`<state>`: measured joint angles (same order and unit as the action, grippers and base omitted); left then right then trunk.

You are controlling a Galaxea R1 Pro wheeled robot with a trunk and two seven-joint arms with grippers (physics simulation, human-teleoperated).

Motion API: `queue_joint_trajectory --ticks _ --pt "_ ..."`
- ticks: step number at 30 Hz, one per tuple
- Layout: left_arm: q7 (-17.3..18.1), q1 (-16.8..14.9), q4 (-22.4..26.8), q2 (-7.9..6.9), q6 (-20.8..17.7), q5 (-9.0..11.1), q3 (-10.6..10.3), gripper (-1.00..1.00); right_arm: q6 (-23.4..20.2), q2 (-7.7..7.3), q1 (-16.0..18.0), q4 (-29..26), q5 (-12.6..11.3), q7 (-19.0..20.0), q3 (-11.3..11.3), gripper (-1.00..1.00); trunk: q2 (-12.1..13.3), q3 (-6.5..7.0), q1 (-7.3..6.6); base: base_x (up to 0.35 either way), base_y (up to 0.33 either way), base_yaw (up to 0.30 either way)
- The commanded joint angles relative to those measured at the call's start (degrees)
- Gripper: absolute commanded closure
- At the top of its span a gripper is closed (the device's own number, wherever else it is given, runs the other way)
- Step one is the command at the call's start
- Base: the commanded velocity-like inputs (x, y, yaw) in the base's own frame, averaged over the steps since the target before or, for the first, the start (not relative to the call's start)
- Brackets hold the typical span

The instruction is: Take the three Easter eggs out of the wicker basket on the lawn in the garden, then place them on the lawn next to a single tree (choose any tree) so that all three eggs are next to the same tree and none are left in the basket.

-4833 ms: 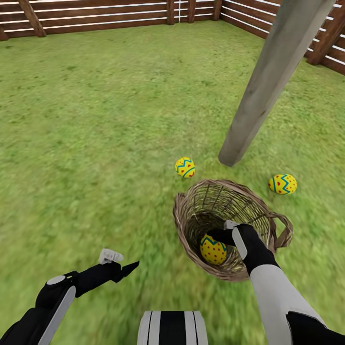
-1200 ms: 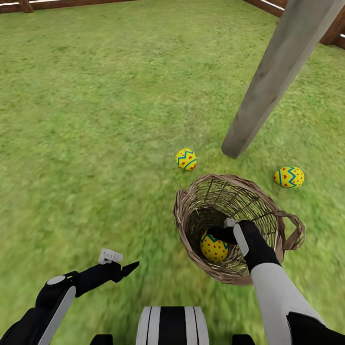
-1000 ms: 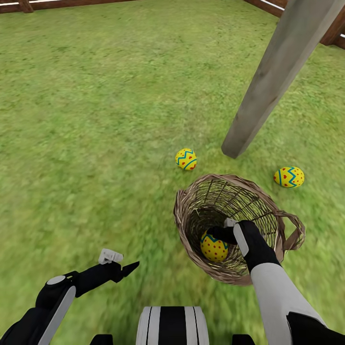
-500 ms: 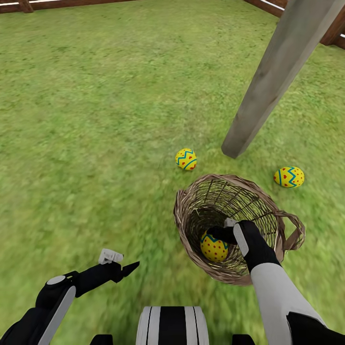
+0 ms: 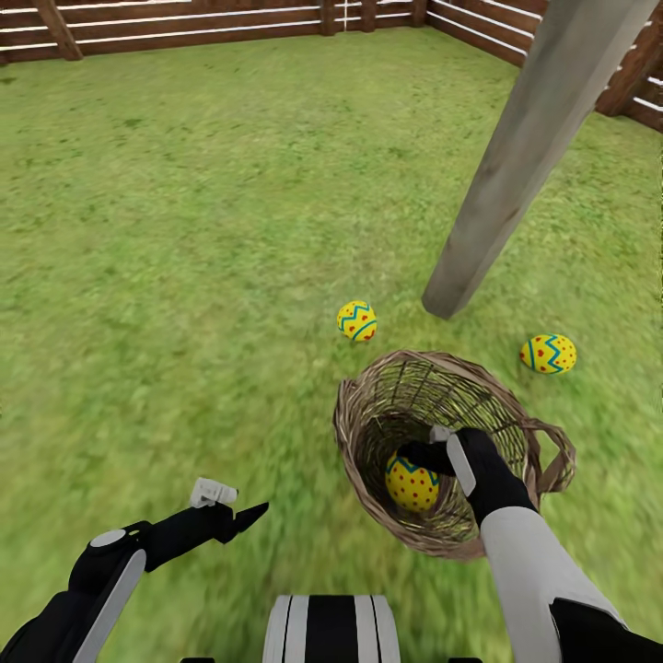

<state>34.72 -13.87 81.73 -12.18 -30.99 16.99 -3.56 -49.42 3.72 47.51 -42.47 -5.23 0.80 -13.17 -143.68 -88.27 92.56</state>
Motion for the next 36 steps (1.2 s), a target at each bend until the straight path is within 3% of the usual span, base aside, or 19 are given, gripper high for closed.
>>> queue_joint_trajectory --ticks 1,36 --pt "-0.09 -0.02 0.04 -0.04 -0.46 0.48 -0.05 -1.0 -0.24 0.06 0.01 -0.07 -0.1 0.08 -0.27 1.0 0.0 0.19 -0.03 0.0 0.0 0.0" --pt "-0.77 -0.02 0.1 0.05 -0.72 0.33 0.04 -1.0 0.13 0.06 -0.03 -0.35 -0.13 0.21 -0.1 1.0 1.23 8.83 -1.32 0.0 0.0 0.0"
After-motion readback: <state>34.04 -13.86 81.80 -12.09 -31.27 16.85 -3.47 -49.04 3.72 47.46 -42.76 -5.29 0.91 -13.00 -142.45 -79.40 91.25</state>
